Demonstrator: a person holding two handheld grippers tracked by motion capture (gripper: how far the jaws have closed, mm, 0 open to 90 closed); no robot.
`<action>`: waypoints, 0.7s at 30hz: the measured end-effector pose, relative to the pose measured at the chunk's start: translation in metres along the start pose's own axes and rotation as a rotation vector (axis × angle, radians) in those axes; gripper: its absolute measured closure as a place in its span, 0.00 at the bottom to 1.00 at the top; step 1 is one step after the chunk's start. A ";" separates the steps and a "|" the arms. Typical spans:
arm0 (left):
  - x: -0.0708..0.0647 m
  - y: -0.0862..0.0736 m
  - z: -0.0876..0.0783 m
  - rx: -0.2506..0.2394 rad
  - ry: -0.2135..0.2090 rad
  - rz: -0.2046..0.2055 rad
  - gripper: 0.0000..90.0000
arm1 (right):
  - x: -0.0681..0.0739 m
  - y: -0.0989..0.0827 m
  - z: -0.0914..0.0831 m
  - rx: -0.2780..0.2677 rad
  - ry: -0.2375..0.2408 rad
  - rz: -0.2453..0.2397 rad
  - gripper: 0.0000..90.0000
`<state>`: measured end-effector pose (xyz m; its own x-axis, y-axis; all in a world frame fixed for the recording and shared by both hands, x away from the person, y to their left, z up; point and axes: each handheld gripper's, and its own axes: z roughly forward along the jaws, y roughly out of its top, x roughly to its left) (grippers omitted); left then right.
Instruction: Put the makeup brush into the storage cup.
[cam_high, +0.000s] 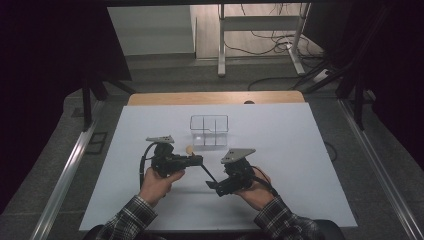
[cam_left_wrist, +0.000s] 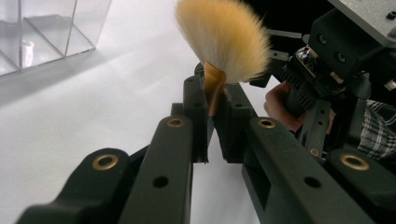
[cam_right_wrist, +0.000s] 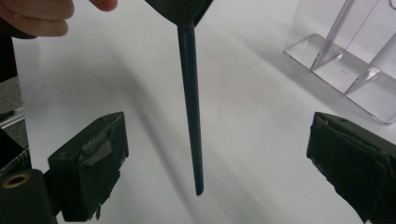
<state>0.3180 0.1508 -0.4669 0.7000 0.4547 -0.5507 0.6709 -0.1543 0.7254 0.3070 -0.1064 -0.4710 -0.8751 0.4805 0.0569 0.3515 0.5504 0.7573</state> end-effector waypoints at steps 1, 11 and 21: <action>0.000 0.000 0.000 0.000 0.000 0.000 0.93 | -0.001 0.000 -0.001 -0.001 0.003 0.001 0.06; -0.007 0.002 -0.006 0.000 0.072 0.066 0.93 | -0.007 -0.004 -0.007 0.002 -0.012 0.008 0.04; -0.007 0.002 -0.012 -0.001 0.115 0.109 0.93 | -0.015 -0.010 -0.011 0.032 -0.021 0.031 0.02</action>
<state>0.3118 0.1577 -0.4571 0.7358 0.5329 -0.4179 0.5922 -0.2070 0.7788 0.3134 -0.1262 -0.4722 -0.8565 0.5119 0.0664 0.3893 0.5560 0.7344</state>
